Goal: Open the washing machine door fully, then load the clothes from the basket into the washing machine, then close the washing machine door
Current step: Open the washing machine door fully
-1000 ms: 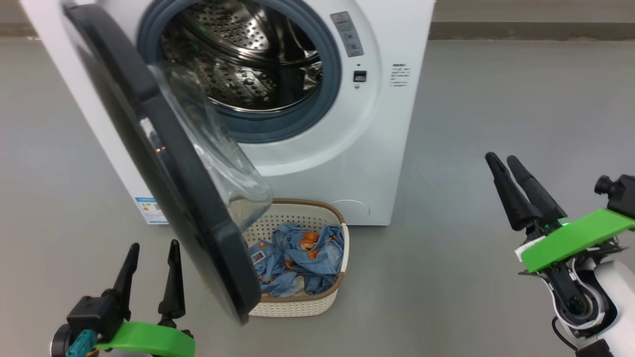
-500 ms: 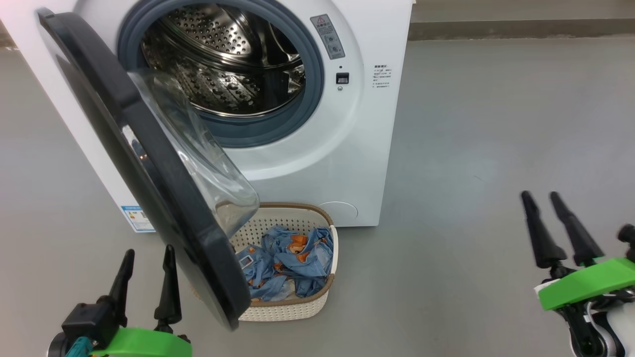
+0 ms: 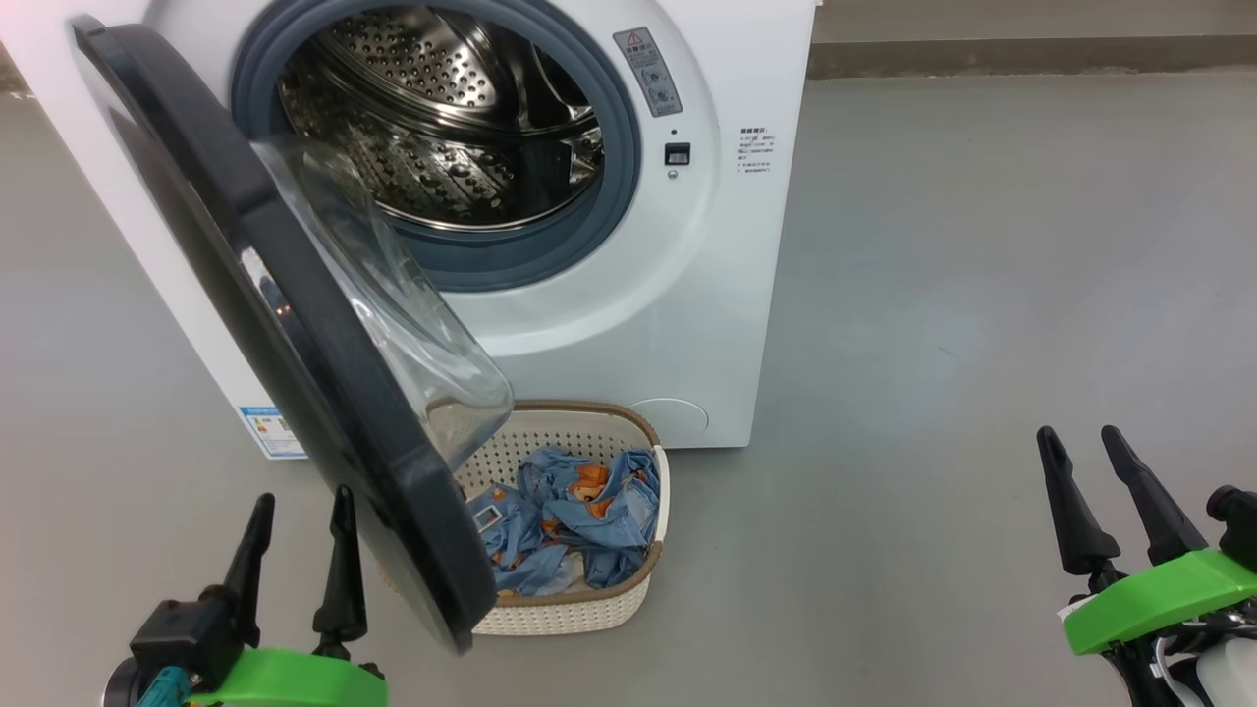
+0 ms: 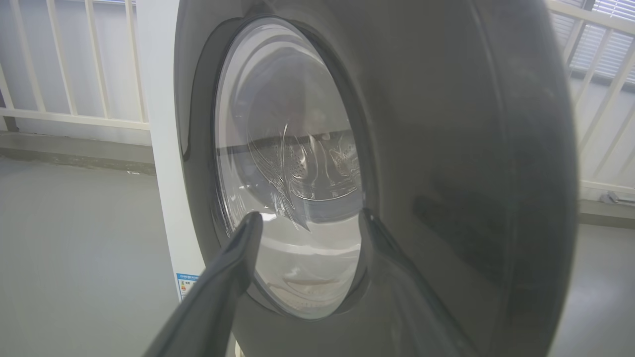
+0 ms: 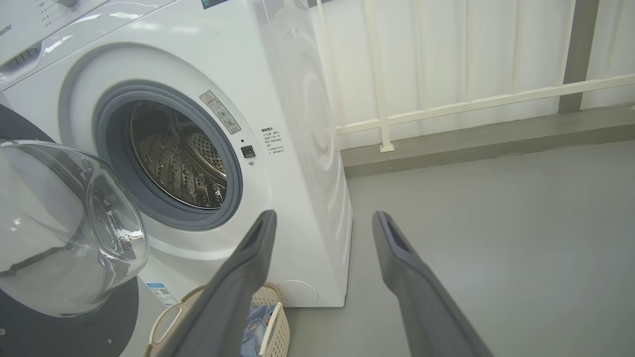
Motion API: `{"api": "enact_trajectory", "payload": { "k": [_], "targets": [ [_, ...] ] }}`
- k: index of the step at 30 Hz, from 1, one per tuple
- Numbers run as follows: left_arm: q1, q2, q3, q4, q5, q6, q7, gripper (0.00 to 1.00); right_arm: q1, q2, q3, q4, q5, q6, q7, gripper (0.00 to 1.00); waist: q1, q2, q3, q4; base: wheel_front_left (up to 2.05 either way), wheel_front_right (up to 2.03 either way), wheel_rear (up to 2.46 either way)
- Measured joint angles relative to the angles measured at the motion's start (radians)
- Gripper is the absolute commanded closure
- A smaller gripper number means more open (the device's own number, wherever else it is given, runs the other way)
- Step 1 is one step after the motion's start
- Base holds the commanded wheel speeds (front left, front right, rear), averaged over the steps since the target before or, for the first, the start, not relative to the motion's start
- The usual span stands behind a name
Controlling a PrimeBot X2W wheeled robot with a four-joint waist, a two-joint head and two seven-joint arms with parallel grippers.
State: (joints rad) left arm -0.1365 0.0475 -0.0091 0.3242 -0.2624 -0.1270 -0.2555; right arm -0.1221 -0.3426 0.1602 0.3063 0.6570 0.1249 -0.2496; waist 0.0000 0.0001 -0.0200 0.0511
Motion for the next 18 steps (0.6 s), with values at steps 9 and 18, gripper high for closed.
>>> {"api": "enact_trajectory", "payload": {
  "k": [9, 18],
  "targets": [
    [0.0, -0.001, 0.0, 0.0, 0.0, 0.0, 0.0, 0.0, -0.002, 0.004, 0.001, 0.015, -0.035, 0.0, 0.0, 0.0, 0.0, 0.0, 0.001, 0.004, 0.0, 0.0, 0.0],
    [0.0, -0.001, 0.0, 0.0, 0.0, 0.0, 0.0, 0.0, -0.014, 0.005, 0.004, 0.027, -0.052, 0.0, 0.0, 0.0, 0.0, 0.0, 0.005, 0.004, 0.0, 0.0, 0.0]
  ]
}}
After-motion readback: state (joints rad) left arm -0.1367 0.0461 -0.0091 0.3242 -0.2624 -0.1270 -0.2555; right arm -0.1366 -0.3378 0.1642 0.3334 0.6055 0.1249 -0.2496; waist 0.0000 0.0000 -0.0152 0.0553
